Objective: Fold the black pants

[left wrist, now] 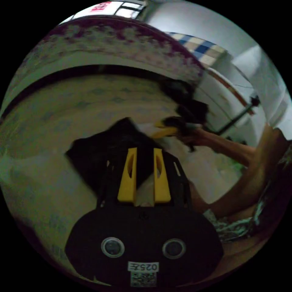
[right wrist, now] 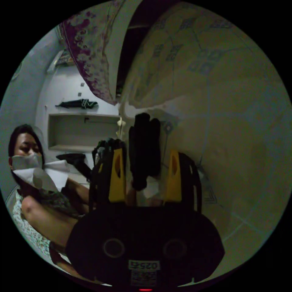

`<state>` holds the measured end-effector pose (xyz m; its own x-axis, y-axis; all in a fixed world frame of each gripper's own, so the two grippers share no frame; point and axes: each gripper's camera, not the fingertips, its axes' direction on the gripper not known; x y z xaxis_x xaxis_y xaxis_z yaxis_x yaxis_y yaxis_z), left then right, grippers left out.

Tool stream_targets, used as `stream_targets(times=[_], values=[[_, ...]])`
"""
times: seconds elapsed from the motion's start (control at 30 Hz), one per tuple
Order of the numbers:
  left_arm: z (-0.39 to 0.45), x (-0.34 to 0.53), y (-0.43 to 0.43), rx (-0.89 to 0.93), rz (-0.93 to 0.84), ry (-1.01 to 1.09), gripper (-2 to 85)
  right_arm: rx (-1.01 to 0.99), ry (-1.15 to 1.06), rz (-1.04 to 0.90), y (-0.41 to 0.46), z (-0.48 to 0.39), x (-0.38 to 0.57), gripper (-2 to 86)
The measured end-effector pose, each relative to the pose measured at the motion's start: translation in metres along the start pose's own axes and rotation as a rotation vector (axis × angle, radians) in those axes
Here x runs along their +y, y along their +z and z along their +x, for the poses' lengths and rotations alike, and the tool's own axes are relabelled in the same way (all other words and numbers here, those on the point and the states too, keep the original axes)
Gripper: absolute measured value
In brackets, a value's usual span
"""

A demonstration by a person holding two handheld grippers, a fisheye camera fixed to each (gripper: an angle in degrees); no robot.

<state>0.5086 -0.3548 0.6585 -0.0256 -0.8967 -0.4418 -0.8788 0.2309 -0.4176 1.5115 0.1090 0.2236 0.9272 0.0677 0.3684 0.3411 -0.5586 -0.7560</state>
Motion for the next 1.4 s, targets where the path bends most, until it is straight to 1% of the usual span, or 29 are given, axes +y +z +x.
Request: stream_targets(times=[0.03, 0.07, 0.1, 0.13, 0.17, 0.23, 0.27, 0.33, 0.4, 0.43, 0.53, 0.6, 0.7, 0.77, 0.8, 0.83, 0.87, 0.93, 0.97, 1.0, 1.03, 1.07, 1.1, 1.17, 1.2, 1.27, 1.3, 1.37, 1.4], values=[[-0.028, 0.015, -0.024, -0.125, -0.022, -0.091, 8.5, 0.008, -0.014, -0.056, 0.01, 0.001, 0.003, 21.4], [-0.061, 0.034, -0.041, -0.181, -0.09, -0.214, 9.6, 0.006, -0.03, -0.094, 0.021, 0.0, 0.005, 21.8], [-0.079, 0.045, -0.048, -0.19, -0.13, -0.287, 10.2, 0.007, -0.04, -0.097, 0.025, -0.001, 0.006, 22.0], [-0.108, 0.067, -0.059, -0.167, -0.196, -0.408, 11.6, 0.04, -0.057, -0.105, 0.032, -0.004, 0.004, 21.7], [-0.13, 0.089, -0.068, -0.134, -0.214, -0.496, 13.1, 0.083, -0.09, -0.135, 0.04, -0.008, 0.0, 21.6], [-0.153, 0.111, -0.073, -0.05, -0.245, -0.564, 14.3, 0.114, -0.123, -0.194, 0.054, -0.013, -0.01, 21.5], [-0.161, 0.116, -0.087, -0.016, -0.179, -0.574, 14.7, 0.067, -0.128, -0.23, 0.065, -0.013, -0.016, 21.4], [-0.173, 0.118, -0.099, 0.076, -0.155, -0.604, 14.5, 0.015, -0.111, -0.281, 0.083, -0.008, -0.025, 18.4], [-0.183, 0.117, -0.108, 0.145, -0.171, -0.618, 13.5, 0.08, -0.125, -0.31, 0.095, -0.002, -0.03, 13.7], [-0.187, 0.115, -0.114, 0.161, -0.197, -0.6, 12.9, 0.112, -0.122, -0.323, 0.098, 0.004, -0.032, 13.7], [-0.195, 0.12, -0.141, 0.16, -0.254, -0.587, 10.6, -0.028, -0.014, -0.313, 0.101, 0.024, -0.035, 12.0], [-0.202, 0.126, -0.158, 0.17, -0.276, -0.588, 8.2, -0.008, 0.032, -0.324, 0.11, 0.034, -0.035, 9.5], [-0.224, 0.145, -0.178, 0.29, -0.369, -0.682, 6.2, -0.162, 0.191, -0.402, 0.136, 0.053, -0.034, 8.3], [-0.24, 0.172, -0.201, 0.451, -0.409, -0.783, 5.5, -0.243, 0.342, -0.458, 0.153, 0.053, -0.031, 8.0], [-0.243, 0.181, -0.208, 0.501, -0.407, -0.806, 5.4, -0.247, 0.36, -0.482, 0.158, 0.048, -0.031, 8.0], [-0.249, 0.198, -0.226, 0.609, -0.391, -0.859, 5.4, -0.236, 0.381, -0.538, 0.167, 0.033, -0.033, 7.9], [-0.253, 0.214, -0.249, 0.734, -0.343, -0.902, 5.3, -0.221, 0.376, -0.597, 0.177, 0.012, -0.039, 7.8], [-0.259, 0.235, -0.289, 0.882, -0.247, -0.934, 5.2, -0.216, 0.334, -0.672, 0.194, -0.029, -0.052, 7.8], [-0.262, 0.244, -0.324, 0.938, -0.167, -0.933, 5.2, -0.221, 0.299, -0.706, 0.208, -0.061, -0.064, 7.8], [-0.263, 0.248, -0.345, 0.953, -0.112, -0.928, 5.2, -0.223, 0.279, -0.719, 0.217, -0.079, -0.07, 7.8], [-0.263, 0.255, -0.391, 0.963, 0.007, -0.916, 5.1, -0.226, 0.23, -0.748, 0.237, -0.118, -0.083, 7.8], [-0.26, 0.259, -0.444, 0.933, 0.118, -0.875, 4.8, -0.233, 0.15, -0.787, 0.262, -0.164, -0.093, 7.8], [-0.256, 0.261, -0.473, 0.9, 0.171, -0.848, 4.6, -0.239, 0.103, -0.811, 0.277, -0.189, -0.097, 7.7], [-0.228, 0.276, -0.605, 0.685, 0.371, -0.729, 3.8, -0.28, -0.12, -0.931, 0.342, -0.297, -0.094, 7.7], [-0.216, 0.283, -0.64, 0.617, 0.419, -0.71, 3.6, -0.295, -0.177, -0.96, 0.359, -0.323, -0.089, 7.7], [-0.157, 0.329, -0.777, 0.286, 0.586, -0.642, 3.6, -0.36, -0.415, -1.064, 0.432, -0.427, -0.049, 7.8], [-0.141, 0.345, -0.806, 0.207, 0.62, -0.637, 3.6, -0.375, -0.474, -1.086, 0.451, -0.45, -0.034, 7.8], [-0.076, 0.422, -0.906, -0.043, 0.737, -0.689, 3.0, -0.4, -0.678, -1.173, 0.527, -0.525, 0.045, 7.9], [-0.062, 0.442, -0.924, -0.081, 0.754, -0.718, 2.8, -0.401, -0.72, -1.198, 0.547, -0.539, 0.067, 7.9]])
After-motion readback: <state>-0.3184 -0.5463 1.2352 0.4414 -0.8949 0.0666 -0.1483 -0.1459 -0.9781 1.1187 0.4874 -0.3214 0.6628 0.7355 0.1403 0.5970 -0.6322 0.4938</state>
